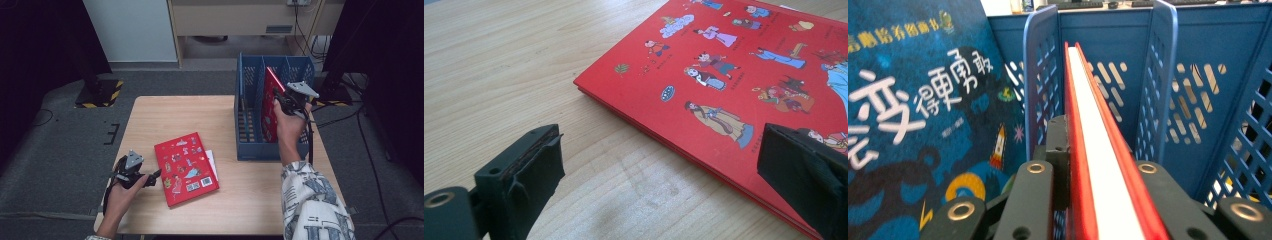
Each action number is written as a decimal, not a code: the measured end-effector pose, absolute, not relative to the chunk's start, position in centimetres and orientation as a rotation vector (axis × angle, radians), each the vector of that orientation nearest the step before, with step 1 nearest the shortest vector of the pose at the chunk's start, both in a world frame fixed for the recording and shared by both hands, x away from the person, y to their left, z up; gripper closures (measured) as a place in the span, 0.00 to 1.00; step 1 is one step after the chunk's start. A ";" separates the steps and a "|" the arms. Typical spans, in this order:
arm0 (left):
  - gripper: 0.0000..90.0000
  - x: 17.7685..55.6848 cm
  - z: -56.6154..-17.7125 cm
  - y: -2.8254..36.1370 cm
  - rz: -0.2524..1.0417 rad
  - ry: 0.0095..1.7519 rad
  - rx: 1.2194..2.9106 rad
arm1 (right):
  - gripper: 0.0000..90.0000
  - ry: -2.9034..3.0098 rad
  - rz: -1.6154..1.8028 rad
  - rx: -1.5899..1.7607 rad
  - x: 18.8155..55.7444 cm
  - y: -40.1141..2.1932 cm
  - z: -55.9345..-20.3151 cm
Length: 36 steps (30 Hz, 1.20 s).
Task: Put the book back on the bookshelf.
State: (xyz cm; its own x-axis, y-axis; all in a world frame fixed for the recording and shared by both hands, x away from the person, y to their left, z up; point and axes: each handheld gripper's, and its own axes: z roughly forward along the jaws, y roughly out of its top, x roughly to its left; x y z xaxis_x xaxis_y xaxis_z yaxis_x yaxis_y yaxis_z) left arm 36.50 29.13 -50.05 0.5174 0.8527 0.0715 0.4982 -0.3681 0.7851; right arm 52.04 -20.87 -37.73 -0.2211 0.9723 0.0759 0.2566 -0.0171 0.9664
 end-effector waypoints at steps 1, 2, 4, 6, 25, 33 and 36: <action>0.04 36.5 -50.1 29.1 0.624 1.099 2.030 | 0.88 1.557 1.280 1.316 51.8 -20.9 -37.8; 0.04 36.5 -50.0 29.1 0.625 1.096 2.036 | 0.88 1.559 1.279 1.314 51.7 -21.0 -37.9; 0.04 36.5 -50.0 29.0 0.626 1.094 2.038 | 0.88 1.559 1.279 1.316 51.2 -21.0 -38.0; 0.04 36.5 -50.0 29.0 0.627 1.094 2.039 | 0.87 1.568 1.272 1.313 50.8 -21.0 -38.1; 0.04 36.5 -50.0 29.1 0.628 1.097 2.030 | 0.88 1.588 1.208 1.279 50.8 -20.2 -37.0; 0.04 36.5 -50.0 29.2 0.625 1.098 2.029 | 0.88 1.561 1.151 1.268 52.3 -20.3 -36.4; 0.04 36.5 -50.0 29.2 0.624 1.097 2.029 | 0.88 1.541 1.145 1.277 52.7 -20.3 -36.5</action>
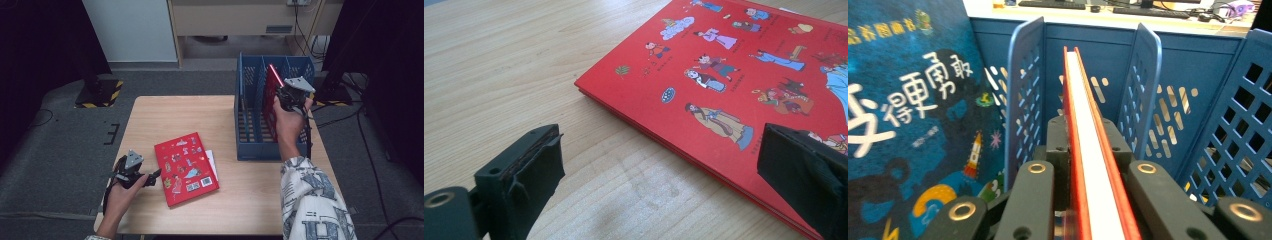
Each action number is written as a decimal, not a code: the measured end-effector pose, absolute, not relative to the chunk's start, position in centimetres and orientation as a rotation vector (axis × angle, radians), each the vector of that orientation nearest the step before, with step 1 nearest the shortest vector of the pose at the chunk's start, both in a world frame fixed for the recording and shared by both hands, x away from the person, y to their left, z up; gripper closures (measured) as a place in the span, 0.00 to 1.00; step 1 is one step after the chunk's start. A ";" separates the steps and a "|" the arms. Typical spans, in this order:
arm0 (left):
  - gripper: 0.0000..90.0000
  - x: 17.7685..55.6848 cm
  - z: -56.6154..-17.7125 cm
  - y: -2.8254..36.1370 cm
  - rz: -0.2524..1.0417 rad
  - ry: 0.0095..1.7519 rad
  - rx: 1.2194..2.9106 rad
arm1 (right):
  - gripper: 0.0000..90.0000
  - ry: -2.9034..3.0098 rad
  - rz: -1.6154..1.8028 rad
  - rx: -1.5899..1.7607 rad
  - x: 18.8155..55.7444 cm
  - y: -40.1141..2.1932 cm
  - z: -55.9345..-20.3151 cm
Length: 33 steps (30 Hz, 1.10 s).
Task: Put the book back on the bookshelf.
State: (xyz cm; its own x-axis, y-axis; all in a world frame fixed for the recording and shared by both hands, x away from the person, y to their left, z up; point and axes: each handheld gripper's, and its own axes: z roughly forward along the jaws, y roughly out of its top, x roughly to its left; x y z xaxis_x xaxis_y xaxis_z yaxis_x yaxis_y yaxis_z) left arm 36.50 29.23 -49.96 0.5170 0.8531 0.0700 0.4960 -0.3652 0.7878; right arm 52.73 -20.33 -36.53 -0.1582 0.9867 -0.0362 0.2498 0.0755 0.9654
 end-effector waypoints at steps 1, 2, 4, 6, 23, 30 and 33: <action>0.04 36.5 -50.0 29.2 0.625 1.097 2.028 | 0.88 1.534 1.141 1.279 52.9 -20.3 -36.6; 0.04 36.5 -50.0 29.2 0.626 1.096 2.028 | 0.88 1.530 1.136 1.283 53.0 -20.3 -36.7; 0.04 36.5 -50.0 29.2 0.625 1.098 2.025 | 0.88 1.529 1.124 1.281 53.2 -20.1 -37.0; 0.04 36.5 -50.0 29.2 0.624 1.098 2.027 | 0.88 1.524 1.118 1.280 53.4 -20.0 -37.1; 0.04 36.5 -50.0 29.1 0.622 1.094 2.032 | 0.87 1.535 1.078 1.225 53.1 -17.5 -37.6; 0.04 36.5 -50.0 29.0 0.622 1.091 2.038 | 0.85 1.556 1.084 1.235 52.9 -17.5 -37.5; 0.04 36.5 -50.0 29.0 0.622 1.089 2.040 | 0.86 1.558 1.080 1.237 52.9 -17.4 -37.5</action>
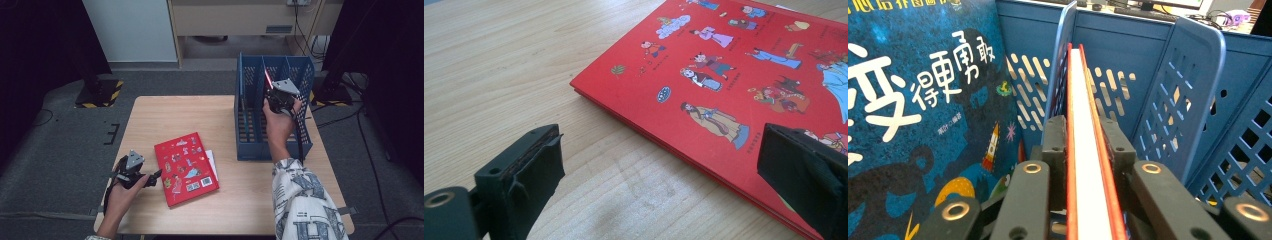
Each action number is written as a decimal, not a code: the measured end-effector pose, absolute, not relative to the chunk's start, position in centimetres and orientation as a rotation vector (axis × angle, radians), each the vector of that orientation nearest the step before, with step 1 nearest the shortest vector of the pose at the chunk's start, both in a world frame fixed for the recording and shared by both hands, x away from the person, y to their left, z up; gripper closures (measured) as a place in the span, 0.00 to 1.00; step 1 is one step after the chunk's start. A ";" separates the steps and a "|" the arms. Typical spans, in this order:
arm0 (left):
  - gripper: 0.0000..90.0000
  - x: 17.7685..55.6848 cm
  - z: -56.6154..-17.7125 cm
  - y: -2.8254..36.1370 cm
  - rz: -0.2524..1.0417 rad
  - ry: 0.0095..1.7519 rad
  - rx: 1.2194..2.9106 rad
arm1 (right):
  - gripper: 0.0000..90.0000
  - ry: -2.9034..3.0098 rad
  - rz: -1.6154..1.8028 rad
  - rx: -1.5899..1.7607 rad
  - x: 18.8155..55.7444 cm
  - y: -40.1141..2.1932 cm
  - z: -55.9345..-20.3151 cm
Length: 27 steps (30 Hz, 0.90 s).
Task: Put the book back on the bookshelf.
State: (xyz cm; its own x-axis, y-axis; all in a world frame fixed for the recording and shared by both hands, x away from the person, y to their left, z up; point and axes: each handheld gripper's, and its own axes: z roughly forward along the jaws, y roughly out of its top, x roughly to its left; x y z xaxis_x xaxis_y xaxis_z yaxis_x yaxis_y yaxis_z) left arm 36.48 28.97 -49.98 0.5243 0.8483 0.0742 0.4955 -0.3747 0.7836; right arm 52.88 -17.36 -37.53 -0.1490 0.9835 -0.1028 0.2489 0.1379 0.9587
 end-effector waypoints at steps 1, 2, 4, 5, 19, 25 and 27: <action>0.04 36.5 -50.0 29.0 0.622 1.089 2.039 | 0.87 1.558 1.074 1.238 52.9 -17.3 -37.5; 0.04 36.5 -50.0 28.9 0.622 1.091 2.034 | 0.87 1.556 1.063 1.237 52.9 -17.3 -37.5; 0.04 36.5 -50.0 28.9 0.622 1.091 2.034 | 0.88 1.552 1.047 1.229 52.8 -17.4 -37.5; 0.04 36.5 -50.0 29.0 0.622 1.090 2.038 | 0.88 1.547 1.039 1.225 52.8 -17.3 -37.5; 0.04 36.5 -50.0 29.0 0.624 1.091 2.029 | 0.88 1.492 1.025 1.243 53.8 -16.7 -37.3; 0.04 36.5 -50.0 29.0 0.622 1.089 2.031 | 0.88 1.497 1.028 1.228 53.8 -16.2 -37.5; 0.04 36.5 -50.0 28.9 0.624 1.087 2.032 | 0.87 1.498 1.037 1.233 53.7 -16.1 -37.6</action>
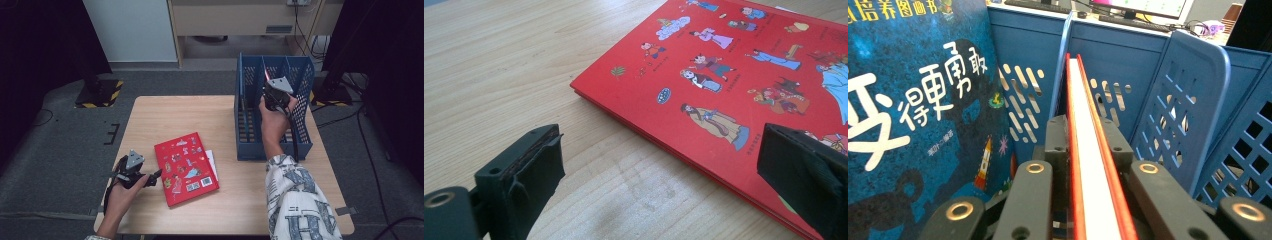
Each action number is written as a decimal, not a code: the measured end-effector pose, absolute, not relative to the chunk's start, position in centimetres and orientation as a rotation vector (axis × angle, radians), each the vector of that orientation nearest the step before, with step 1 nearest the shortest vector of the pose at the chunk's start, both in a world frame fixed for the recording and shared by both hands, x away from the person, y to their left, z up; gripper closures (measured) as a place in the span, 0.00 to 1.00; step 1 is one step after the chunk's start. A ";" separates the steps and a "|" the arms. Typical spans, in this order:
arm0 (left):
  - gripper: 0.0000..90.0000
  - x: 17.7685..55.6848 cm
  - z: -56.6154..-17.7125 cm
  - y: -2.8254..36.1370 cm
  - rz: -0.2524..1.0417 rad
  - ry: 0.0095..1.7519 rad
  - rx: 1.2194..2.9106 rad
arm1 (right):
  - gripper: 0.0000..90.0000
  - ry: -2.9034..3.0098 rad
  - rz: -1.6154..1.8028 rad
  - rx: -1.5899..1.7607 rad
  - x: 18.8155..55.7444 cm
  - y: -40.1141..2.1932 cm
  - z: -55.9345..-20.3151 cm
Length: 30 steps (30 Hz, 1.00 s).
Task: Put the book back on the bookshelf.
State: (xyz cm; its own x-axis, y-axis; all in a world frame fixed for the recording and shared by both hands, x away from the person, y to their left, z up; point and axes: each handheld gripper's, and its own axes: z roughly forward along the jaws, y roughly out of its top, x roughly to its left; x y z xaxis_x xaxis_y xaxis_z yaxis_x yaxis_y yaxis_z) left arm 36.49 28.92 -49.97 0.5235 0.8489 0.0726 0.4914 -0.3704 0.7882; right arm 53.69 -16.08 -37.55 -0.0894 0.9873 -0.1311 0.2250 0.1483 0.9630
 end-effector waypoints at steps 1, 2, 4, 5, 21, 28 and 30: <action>0.04 36.5 -50.0 28.9 0.624 1.087 2.033 | 0.86 1.496 1.041 1.238 53.6 -16.0 -37.6; 0.04 36.5 -50.0 28.9 0.624 1.087 2.033 | 0.86 1.496 1.050 1.240 53.6 -16.0 -37.6; 0.04 36.5 -50.0 28.9 0.623 1.087 2.034 | 0.84 1.497 1.052 1.236 53.4 -15.9 -37.7; 0.04 36.5 -50.0 28.9 0.622 1.087 2.035 | 0.83 1.499 1.053 1.233 53.4 -15.8 -37.7; 0.04 36.5 -50.0 28.9 0.624 1.086 2.035 | 0.53 1.531 1.099 1.210 52.7 -15.8 -37.2; 0.04 36.5 -50.0 28.8 0.626 1.086 2.037 | 0.39 1.551 1.139 1.204 51.8 -16.3 -37.0; 0.04 36.5 -50.0 28.8 0.626 1.085 2.039 | 0.35 1.558 1.151 1.197 51.4 -16.6 -36.9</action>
State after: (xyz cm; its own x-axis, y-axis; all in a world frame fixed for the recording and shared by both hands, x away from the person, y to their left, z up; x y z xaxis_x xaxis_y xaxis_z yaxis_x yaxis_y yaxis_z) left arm 36.48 28.80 -49.97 0.5253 0.8474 0.0778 0.4913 -0.3767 0.7853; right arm 51.38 -16.57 -36.91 -0.1933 0.9777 -0.0824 0.2079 0.1229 0.9704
